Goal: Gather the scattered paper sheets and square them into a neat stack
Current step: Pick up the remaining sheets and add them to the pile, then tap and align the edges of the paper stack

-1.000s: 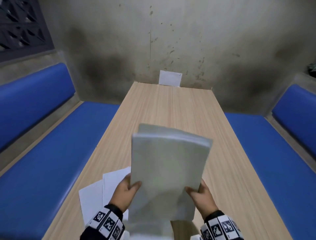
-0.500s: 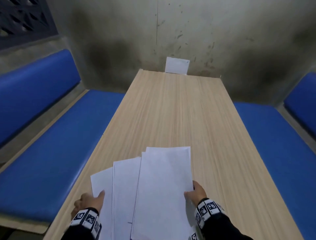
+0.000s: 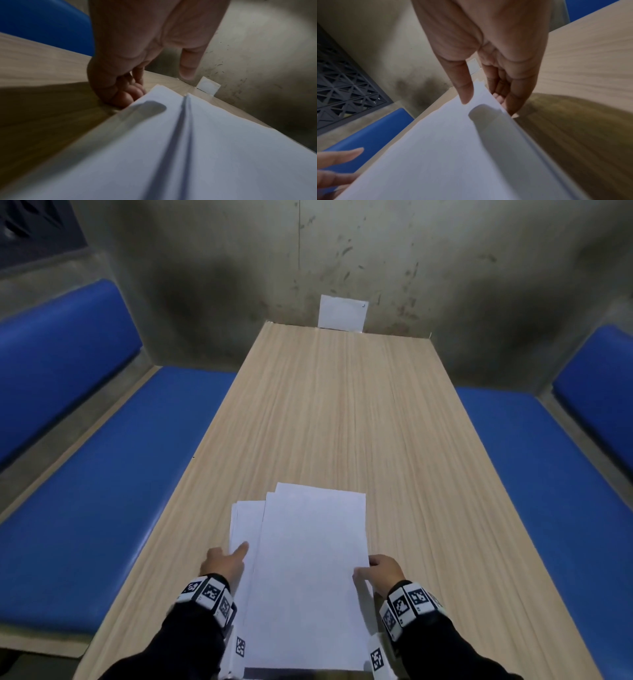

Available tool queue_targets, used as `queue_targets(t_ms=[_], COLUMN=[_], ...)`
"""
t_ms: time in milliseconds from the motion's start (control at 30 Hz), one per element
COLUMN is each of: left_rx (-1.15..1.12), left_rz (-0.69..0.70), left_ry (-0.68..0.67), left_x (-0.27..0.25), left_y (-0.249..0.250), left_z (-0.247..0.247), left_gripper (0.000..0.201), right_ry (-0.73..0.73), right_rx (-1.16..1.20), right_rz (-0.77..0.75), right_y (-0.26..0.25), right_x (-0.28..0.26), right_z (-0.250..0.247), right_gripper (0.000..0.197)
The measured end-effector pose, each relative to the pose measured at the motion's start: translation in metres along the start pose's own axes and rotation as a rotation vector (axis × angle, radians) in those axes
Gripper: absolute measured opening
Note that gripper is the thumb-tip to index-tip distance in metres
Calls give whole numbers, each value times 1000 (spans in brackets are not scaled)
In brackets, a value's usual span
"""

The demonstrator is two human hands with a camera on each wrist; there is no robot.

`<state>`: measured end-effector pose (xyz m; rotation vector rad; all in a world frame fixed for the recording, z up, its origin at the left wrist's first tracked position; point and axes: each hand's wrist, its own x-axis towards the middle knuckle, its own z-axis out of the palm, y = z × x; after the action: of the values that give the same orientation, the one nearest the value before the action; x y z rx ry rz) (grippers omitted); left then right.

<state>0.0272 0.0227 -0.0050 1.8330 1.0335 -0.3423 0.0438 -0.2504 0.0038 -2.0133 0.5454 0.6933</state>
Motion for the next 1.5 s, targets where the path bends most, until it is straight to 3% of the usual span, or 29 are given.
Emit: queue_targets(t_ms=[133, 233, 333, 433, 600, 667, 800, 933, 1000, 1133, 1267, 1367, 1500], left_rx=[17, 56, 43, -32, -91, -104, -230, -278, -261, -370, -396, -420, -455], left_rz=[61, 93, 134, 192, 312, 382, 555, 740, 809, 714, 703, 733, 763], left_ry=[-210, -212, -174, -178, -250, -262, -203, -170, -205, -327, -236, -204, -233], left_x=[-9, -13, -22, -22, -25, -32, -51, -77, -85, -89, -93, -97, -97], left_y=[5, 5, 8, 7, 11, 20, 54, 80, 81, 76, 81, 82, 81], left_z=[24, 32, 35, 36, 32, 30, 19, 6, 3, 5, 9, 8, 3], left_gripper=[81, 84, 70, 53, 47, 44, 44, 39, 56, 73, 42, 30, 59], right_ry=[-64, -60, -47, -33, -45, -57, 74, 39, -15, 32, 69, 72, 95], right_rx=[55, 111, 147, 199, 391, 462, 542, 578, 567, 579, 615, 608, 580], right_rz=[17, 99, 140, 93, 94, 34, -300, -551, -597, -642, -638, -657, -666], right_y=[-7, -11, -6, -2, 3, -1, -29, -47, -48, -44, -44, -44, -34], right_x=[-1, -7, -2, 3, -4, -8, -28, -55, -63, -64, -64, -67, -66], right_z=[8, 6, 8, 10, 1, -5, -33, -57, -61, -56, -51, -54, -55], right_gripper=[20, 36, 55, 50, 41, 50, 35, 26, 33, 41, 34, 34, 39])
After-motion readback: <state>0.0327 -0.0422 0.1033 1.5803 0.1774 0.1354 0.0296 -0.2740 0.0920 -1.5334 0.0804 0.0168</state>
